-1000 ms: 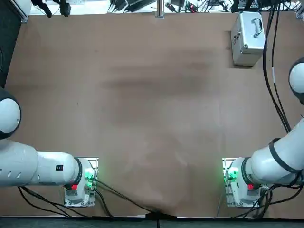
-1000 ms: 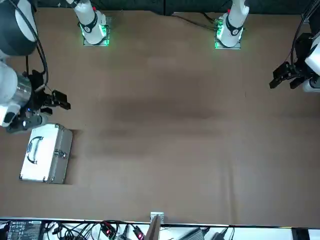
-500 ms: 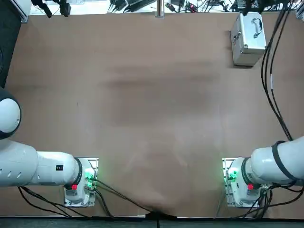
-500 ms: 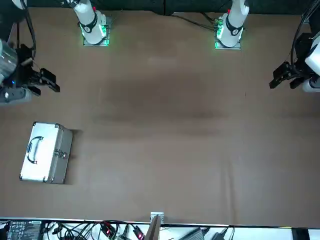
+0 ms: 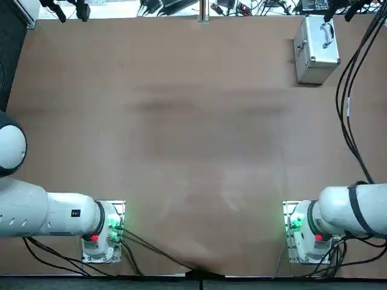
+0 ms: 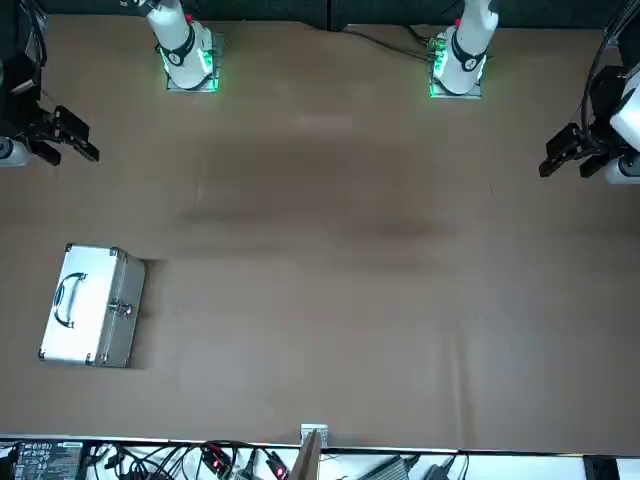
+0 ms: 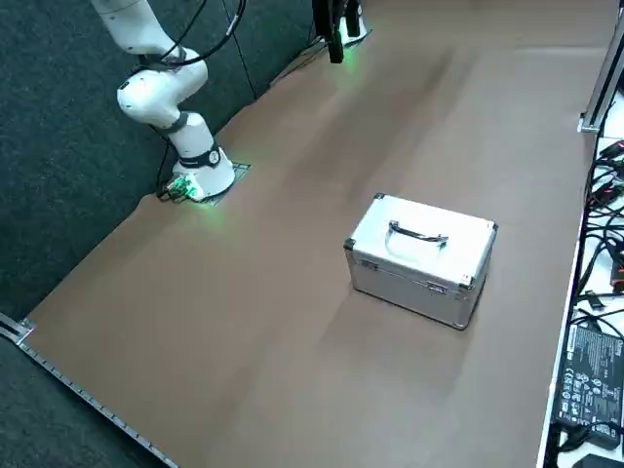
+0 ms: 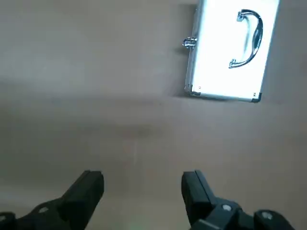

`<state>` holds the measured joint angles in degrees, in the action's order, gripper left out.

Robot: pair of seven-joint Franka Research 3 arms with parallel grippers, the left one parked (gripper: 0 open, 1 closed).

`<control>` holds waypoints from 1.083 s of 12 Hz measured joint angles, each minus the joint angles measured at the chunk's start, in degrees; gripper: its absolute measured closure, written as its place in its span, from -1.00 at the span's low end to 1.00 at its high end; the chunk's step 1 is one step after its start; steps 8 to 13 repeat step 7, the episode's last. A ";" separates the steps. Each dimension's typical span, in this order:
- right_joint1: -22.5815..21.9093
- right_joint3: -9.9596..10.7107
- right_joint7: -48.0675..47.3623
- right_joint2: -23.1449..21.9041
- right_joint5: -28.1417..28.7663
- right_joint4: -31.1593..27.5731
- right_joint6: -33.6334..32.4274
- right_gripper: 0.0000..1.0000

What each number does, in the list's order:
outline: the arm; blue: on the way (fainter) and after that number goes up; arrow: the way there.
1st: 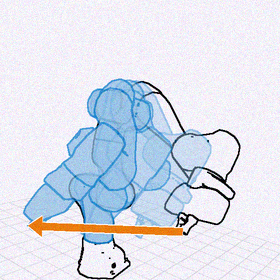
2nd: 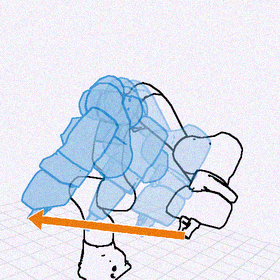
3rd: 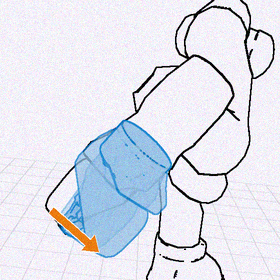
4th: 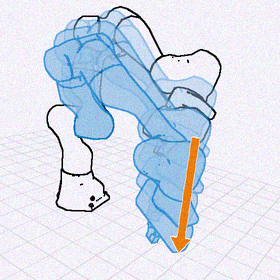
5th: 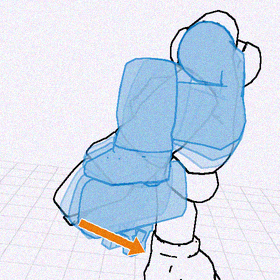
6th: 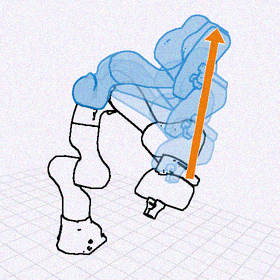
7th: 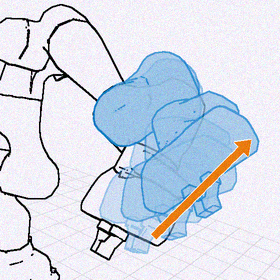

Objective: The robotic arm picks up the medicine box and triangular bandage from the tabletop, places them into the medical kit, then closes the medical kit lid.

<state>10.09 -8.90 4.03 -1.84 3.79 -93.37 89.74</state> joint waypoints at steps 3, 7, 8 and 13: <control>-6.77 7.30 -0.88 0.00 -0.14 -0.21 0.21 -1.00; -11.98 10.94 -2.39 0.00 -1.85 -0.26 0.22 -1.00; -11.98 10.94 -2.39 0.00 -1.85 -0.26 0.22 -1.00; -11.98 10.94 -2.39 0.00 -1.85 -0.26 0.22 -1.00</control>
